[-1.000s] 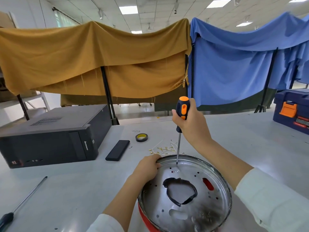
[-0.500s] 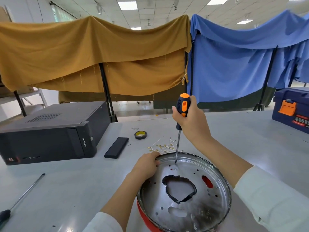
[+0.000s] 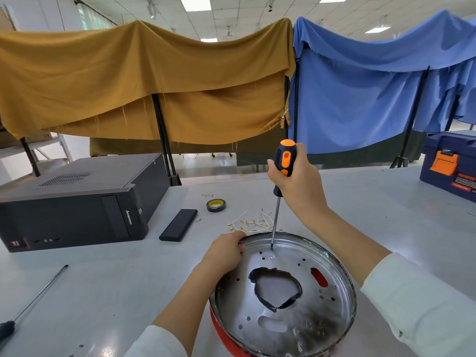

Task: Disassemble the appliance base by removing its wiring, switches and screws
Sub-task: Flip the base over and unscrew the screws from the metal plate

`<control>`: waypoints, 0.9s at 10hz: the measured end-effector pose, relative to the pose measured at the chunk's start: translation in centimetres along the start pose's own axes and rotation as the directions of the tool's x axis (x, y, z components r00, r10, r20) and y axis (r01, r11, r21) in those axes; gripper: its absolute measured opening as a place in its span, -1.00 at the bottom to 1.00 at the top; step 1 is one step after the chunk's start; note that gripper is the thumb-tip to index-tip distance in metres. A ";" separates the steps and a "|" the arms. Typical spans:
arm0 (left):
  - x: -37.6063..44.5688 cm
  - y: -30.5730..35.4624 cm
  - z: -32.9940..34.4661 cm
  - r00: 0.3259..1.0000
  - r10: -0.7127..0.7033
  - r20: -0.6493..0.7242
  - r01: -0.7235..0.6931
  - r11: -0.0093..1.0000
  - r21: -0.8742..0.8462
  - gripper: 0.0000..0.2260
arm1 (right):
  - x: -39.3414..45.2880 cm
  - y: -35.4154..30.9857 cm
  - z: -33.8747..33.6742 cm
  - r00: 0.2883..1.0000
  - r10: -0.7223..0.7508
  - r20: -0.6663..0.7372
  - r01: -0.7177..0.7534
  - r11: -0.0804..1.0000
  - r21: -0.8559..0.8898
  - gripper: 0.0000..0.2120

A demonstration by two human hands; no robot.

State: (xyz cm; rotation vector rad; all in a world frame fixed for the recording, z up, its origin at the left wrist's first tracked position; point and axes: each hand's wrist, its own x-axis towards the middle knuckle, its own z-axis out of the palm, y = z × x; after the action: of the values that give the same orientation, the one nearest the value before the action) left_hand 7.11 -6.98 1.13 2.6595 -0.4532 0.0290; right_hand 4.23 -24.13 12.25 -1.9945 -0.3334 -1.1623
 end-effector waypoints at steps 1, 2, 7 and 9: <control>0.0 -0.1 0.0 1.000 0.000 0.000 0.000 1.000 0.003 -0.67 | -0.2 -0.1 0.1 0.999 -0.030 -0.009 0.030 0.999 0.012 -0.74; 0.0 -0.1 0.0 1.000 0.000 -0.003 0.000 1.000 0.004 -0.66 | -0.5 -0.3 0.3 0.998 -0.057 -0.012 0.057 0.998 0.017 -0.72; -0.2 0.1 -0.1 1.000 -0.015 -0.009 0.015 1.000 0.013 -0.67 | -0.8 -0.3 0.1 0.997 -0.075 -0.004 0.075 0.997 0.020 -0.73; -0.2 0.3 -0.1 1.000 -0.014 -0.010 0.014 1.000 0.011 -0.67 | -0.6 -0.6 0.0 0.997 -0.071 0.012 0.071 0.997 0.031 -0.75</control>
State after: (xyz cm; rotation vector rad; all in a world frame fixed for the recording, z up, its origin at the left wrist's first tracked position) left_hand 6.81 -7.11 1.34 2.6724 -0.4323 0.0411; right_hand 3.55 -23.62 12.02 -1.9790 -0.4293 -1.1816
